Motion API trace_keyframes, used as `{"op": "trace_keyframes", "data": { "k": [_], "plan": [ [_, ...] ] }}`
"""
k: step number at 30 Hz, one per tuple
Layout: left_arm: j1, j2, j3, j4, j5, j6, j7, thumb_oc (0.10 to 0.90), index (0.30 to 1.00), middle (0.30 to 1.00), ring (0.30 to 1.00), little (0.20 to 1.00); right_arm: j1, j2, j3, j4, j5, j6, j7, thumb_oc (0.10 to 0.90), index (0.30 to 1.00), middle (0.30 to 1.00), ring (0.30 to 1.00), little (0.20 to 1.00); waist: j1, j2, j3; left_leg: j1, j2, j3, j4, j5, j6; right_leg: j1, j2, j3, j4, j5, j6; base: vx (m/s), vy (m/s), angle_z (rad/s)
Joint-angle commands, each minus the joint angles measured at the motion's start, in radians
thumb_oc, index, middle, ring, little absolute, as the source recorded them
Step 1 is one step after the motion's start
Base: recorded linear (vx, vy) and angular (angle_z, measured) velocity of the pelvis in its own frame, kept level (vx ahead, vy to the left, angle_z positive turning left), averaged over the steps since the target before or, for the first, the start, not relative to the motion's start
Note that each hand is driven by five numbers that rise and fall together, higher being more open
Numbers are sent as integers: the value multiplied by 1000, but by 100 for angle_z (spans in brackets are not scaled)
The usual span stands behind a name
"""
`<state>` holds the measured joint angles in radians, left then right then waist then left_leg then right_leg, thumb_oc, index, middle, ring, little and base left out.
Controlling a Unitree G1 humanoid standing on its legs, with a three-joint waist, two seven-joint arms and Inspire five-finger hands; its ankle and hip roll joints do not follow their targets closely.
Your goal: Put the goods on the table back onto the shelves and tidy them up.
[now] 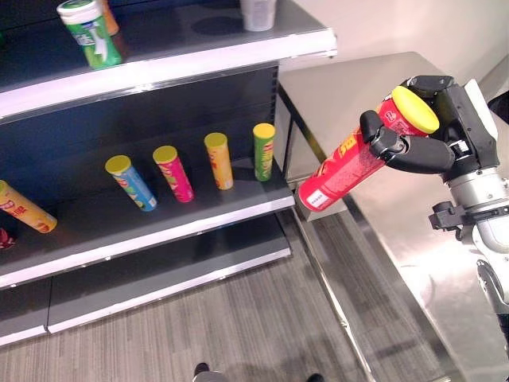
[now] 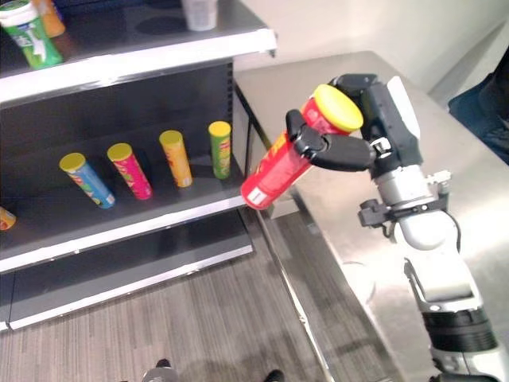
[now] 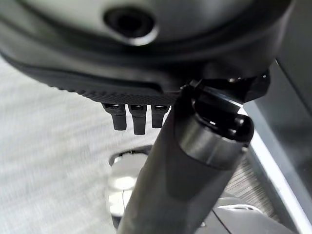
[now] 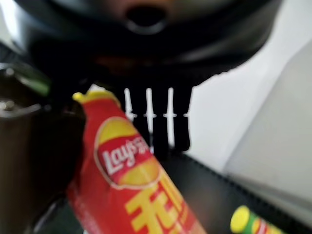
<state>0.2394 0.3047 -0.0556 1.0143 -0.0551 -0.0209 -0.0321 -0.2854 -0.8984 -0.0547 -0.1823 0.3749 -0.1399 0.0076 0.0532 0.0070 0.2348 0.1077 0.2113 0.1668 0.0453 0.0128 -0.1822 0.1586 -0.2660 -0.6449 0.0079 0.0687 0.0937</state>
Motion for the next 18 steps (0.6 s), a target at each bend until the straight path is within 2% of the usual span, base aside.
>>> {"op": "trace_keyframes", "data": {
  "k": [1,5,7,9,12,13,14,15,17,18],
  "plan": [
    [-56,55,5,-68,-14,-64,8,800,900,900,900,900,-104,-9,-24,-111,56,-81,37,400,300,300,300,300,19,8,-126,46,131,-4,46,18,-29,-131,3,31,-51,9,69,-132,445,52],
    [-66,61,-15,-84,31,-69,0,800,900,900,900,900,-87,37,-7,-133,30,-73,58,400,300,300,300,300,16,19,-140,76,68,50,-61,-88,-1,-175,-95,21,-20,93,120,-114,393,46],
    [-75,72,-15,-91,46,-71,-1,800,900,900,900,900,-68,68,2,-140,1,-60,61,400,300,300,300,300,20,14,-142,97,13,60,-126,-109,19,-190,-149,20,-18,146,151,-120,400,38],
    [-86,87,-13,-86,57,-76,1,800,900,900,900,900,-54,103,9,-154,-43,-54,57,400,300,300,300,300,30,-5,-135,87,-42,56,-133,-129,45,-202,-193,26,-23,196,167,-133,353,18],
    [-94,107,-14,-81,89,-79,-5,800,900,900,900,900,-38,123,21,-165,-100,-47,55,400,300,300,300,300,33,-23,-124,61,-94,48,-133,-143,73,-209,-234,24,-9,241,168,-141,284,14],
    [-91,114,-15,-85,96,-78,-7,800,900,900,900,900,-30,138,25,-169,-96,-41,59,400,300,300,300,300,29,-25,-117,55,-104,44,-133,-144,79,-219,-241,48,6,255,168,-134,310,9],
    [-97,128,-13,-84,105,-75,-5,800,900,900,900,900,-16,144,35,-173,-100,-44,60,400,300,300,300,300,8,-26,-99,45,-114,26,-133,-134,93,-242,-211,150,48,221,168,-191,323,24],
    [-96,134,-5,-86,96,-74,-5,800,900,900,900,900,-14,139,43,-177,-110,-45,66,400,300,300,300,300,4,-37,-89,30,-133,29,-133,-110,108,-256,-193,189,86,183,151,-202,317,47],
    [-96,136,5,-76,84,-68,-3,800,900,900,900,900,-17,121,58,-194,-131,-45,78,400,300,300,300,300,6,-35,-84,14,-144,14,-133,-91,130,-251,-117,236,146,87,119,-158,196,45],
    [-93,135,9,-64,78,-63,3,800,900,900,900,900,-20,107,78,-207,-138,-48,93,400,300,300,300,300,9,-30,-80,-2,-151,3,-133,-70,144,-257,-10,257,209,-22,81,-98,118,2]
  ]
}}
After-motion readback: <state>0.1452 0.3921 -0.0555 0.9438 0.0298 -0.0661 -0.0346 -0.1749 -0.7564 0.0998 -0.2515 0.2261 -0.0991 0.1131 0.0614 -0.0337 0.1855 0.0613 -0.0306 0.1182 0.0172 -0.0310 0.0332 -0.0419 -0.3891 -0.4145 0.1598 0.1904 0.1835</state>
